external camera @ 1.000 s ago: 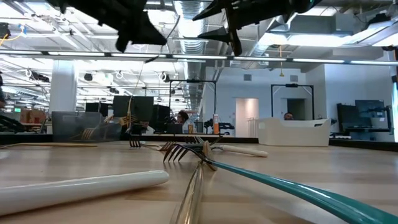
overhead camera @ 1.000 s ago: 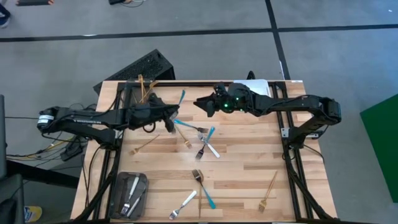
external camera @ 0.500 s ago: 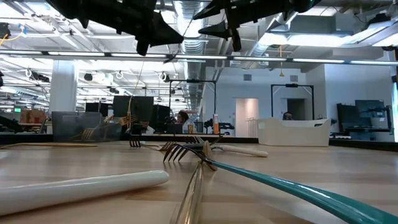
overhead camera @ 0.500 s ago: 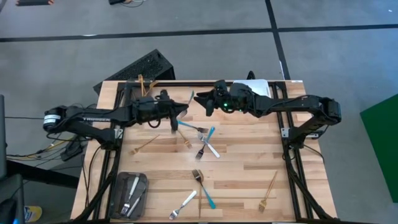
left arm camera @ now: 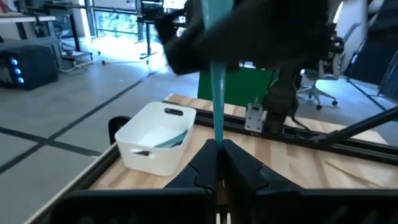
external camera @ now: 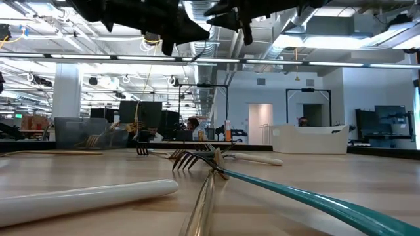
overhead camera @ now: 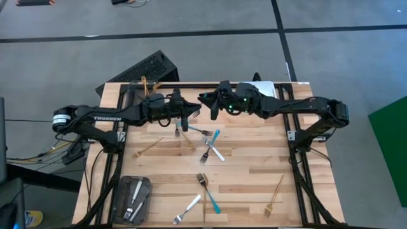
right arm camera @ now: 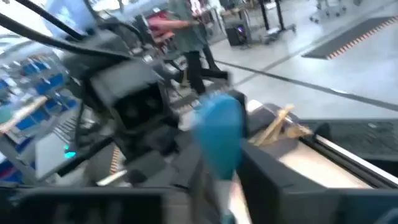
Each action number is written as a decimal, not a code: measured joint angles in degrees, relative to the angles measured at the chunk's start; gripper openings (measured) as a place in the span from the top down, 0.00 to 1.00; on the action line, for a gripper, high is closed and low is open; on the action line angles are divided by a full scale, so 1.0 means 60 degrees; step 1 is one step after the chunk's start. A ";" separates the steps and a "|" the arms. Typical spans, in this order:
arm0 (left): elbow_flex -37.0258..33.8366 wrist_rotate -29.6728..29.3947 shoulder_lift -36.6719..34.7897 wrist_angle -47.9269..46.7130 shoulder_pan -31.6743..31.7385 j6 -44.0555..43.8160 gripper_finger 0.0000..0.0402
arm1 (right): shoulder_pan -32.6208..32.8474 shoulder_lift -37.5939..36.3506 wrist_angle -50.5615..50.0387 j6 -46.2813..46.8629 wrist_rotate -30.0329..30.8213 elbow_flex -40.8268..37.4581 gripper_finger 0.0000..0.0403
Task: Sort silverware by color (type)
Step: Put the blue fork into the white bin
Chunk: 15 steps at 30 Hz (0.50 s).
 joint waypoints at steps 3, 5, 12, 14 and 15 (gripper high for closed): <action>0.0239 -0.0039 0.0115 -0.0040 0.0015 0.0117 0.98 | -0.0123 0.0000 -0.0570 -0.0178 0.0001 0.0065 0.93; 0.0341 -0.0163 0.0141 -0.0127 0.0033 0.0191 0.96 | -0.0202 -0.0011 -0.0941 -0.0304 0.0082 0.0070 0.96; 0.0458 -0.0534 0.0094 -0.1832 0.0388 -0.0346 0.87 | -0.0884 -0.0052 -0.4028 -0.0794 0.1050 0.0737 0.97; 0.0466 -0.0524 0.0087 -0.2627 0.0533 -0.0574 0.85 | -0.1115 -0.0058 -0.5633 -0.1525 0.1830 0.1206 0.97; 0.0466 -0.0519 0.0089 -0.3102 0.0587 -0.0695 0.84 | -0.1220 -0.0058 -0.6322 -0.1963 0.2325 0.1417 0.97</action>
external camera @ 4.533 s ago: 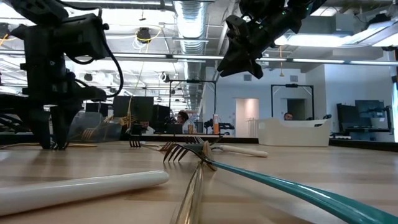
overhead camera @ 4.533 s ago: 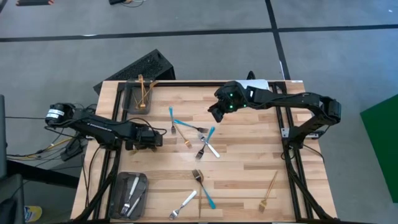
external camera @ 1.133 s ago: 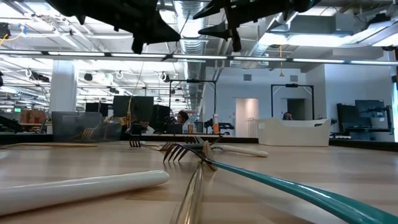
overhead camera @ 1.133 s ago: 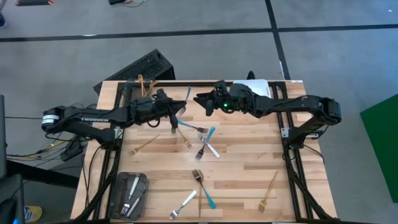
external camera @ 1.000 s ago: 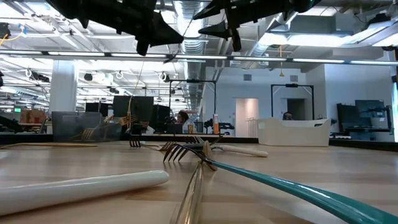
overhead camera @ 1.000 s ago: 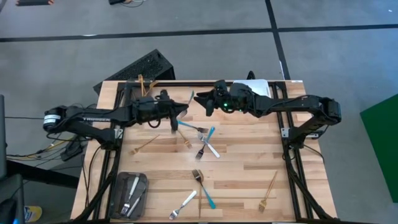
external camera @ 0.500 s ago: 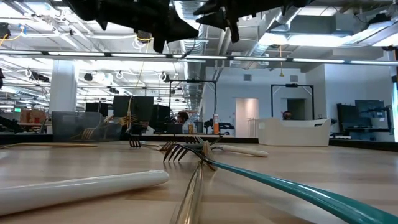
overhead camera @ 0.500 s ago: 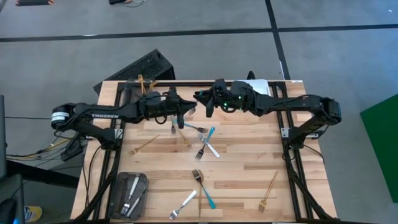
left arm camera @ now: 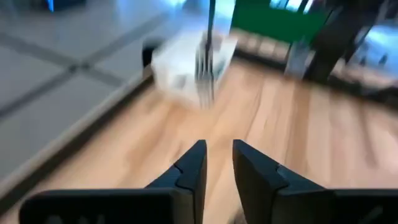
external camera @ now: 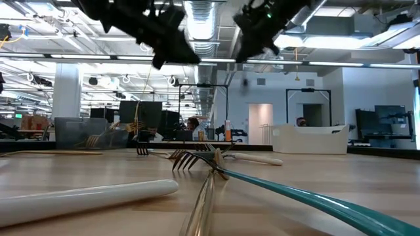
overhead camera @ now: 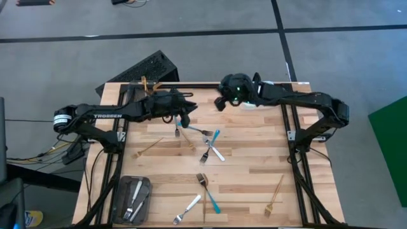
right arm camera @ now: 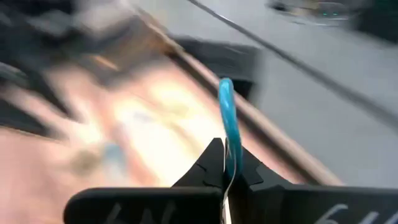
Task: Sort silverware by color (type)
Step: Put the blue fork into the white bin
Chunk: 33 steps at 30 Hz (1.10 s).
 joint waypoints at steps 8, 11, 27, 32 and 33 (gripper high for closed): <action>-0.0007 -0.0027 0.0005 -0.1929 0.0226 -0.0202 0.82 | -0.1424 0.0066 -0.3242 -0.2639 0.1821 0.0270 0.97; -0.0007 -0.0138 0.0005 -0.1924 0.0240 -0.0206 0.82 | -0.2012 0.0067 -0.3470 -0.3000 0.1911 -0.0149 0.97; -0.0007 -0.0723 0.0045 -0.2545 0.0243 -0.0739 0.81 | -0.3273 0.0063 -0.3909 -0.1757 0.1672 -0.0469 0.50; -0.0238 -0.0913 0.0045 -0.2995 0.0296 -0.1400 0.81 | -0.2821 0.0051 -0.3787 0.0434 0.0573 -0.0469 0.44; -0.0378 -0.0866 0.0045 -0.3006 0.0339 -0.1584 0.81 | -0.2692 0.0051 -0.3654 0.0685 0.0367 -0.0469 0.44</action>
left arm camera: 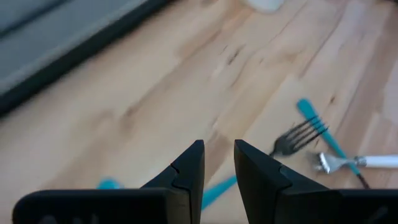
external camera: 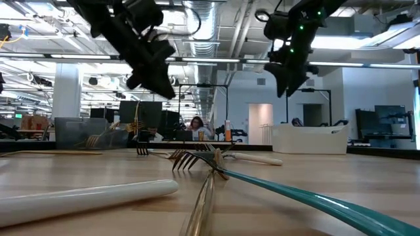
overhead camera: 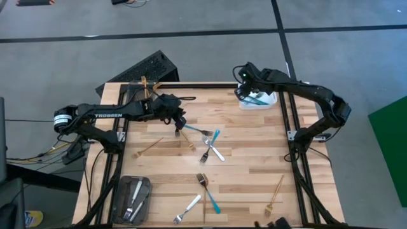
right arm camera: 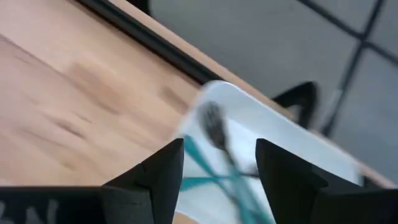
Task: Sort silverware by color (type)
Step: Put the blue fork into the white bin
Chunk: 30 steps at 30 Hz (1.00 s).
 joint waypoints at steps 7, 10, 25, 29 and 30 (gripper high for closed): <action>-0.0754 0.0361 0.0004 -0.0155 0.0432 -0.1320 0.81 | 0.1236 -0.0004 0.1317 0.0961 -0.1186 0.0000 0.48; -0.0773 0.0160 0.0004 -0.0581 0.0659 -0.2170 0.81 | 0.1702 -0.0004 0.1801 0.1085 -0.1409 0.0000 0.49; -0.0117 0.3807 0.2103 0.1290 0.0502 0.0997 0.83 | 0.2785 -0.0004 0.1715 0.2054 -0.1448 0.0004 0.50; 0.0347 0.3776 0.2602 0.1225 0.0238 0.3180 0.83 | 0.2992 -0.0004 0.1270 0.2054 -0.1475 0.0004 0.50; 0.0424 0.3771 0.2748 0.1185 0.0202 0.3584 0.83 | 0.3048 -0.0004 0.1188 0.2055 -0.1475 0.0004 0.50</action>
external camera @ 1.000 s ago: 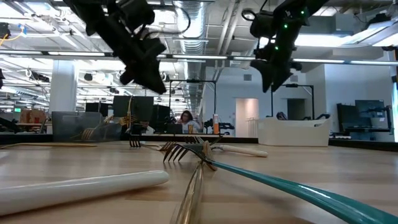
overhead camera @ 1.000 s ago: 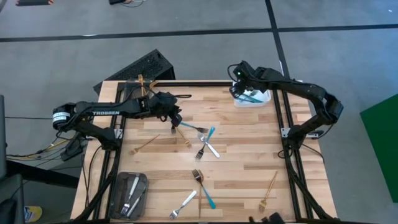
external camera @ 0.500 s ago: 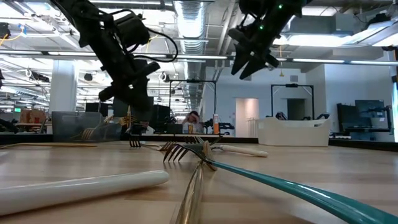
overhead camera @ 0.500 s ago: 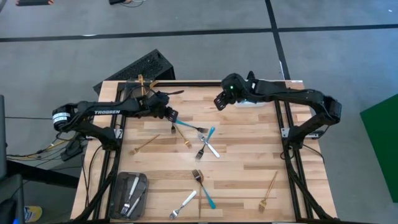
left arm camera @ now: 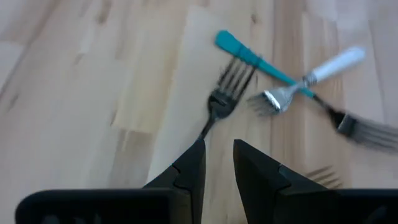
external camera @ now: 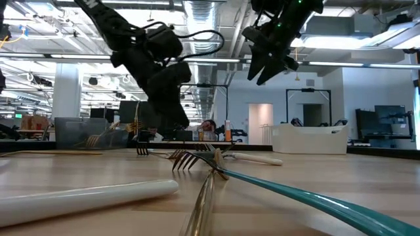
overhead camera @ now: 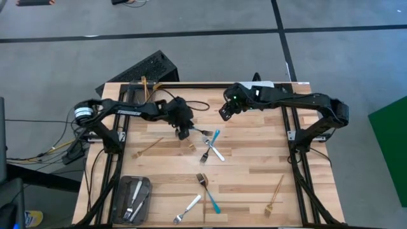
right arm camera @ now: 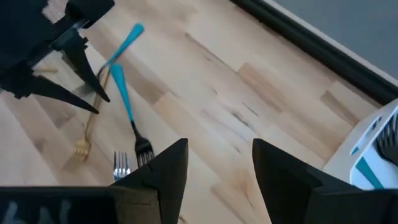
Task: Sort silverware by color (type)
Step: Put the blue fork into the white bin
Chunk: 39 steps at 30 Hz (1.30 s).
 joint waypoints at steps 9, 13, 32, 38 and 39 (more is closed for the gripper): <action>0.0718 -0.0669 0.1757 -0.0566 -0.0029 0.1129 0.82 | 0.0352 0.0000 -0.0413 0.0006 0.0000 0.0000 0.50; 0.0760 -0.0956 0.2045 -0.0600 -0.0067 0.1209 0.82 | 0.0484 0.0000 -0.0526 0.0002 0.0000 0.0000 0.50; 0.0703 -0.0874 0.0690 -0.0281 -0.0072 -0.1089 0.99 | 0.0529 0.0000 0.0476 0.2873 -0.1190 0.0000 0.50; 0.0712 -0.1808 -0.0860 0.1143 -0.0064 -0.1384 0.99 | 0.0609 -0.0004 0.2007 0.3595 -0.1673 0.0000 0.50; 0.0726 -0.2003 -0.1110 0.1358 -0.0061 -0.1418 0.99 | 0.0599 0.0000 0.2256 0.3614 -0.1690 0.0000 0.50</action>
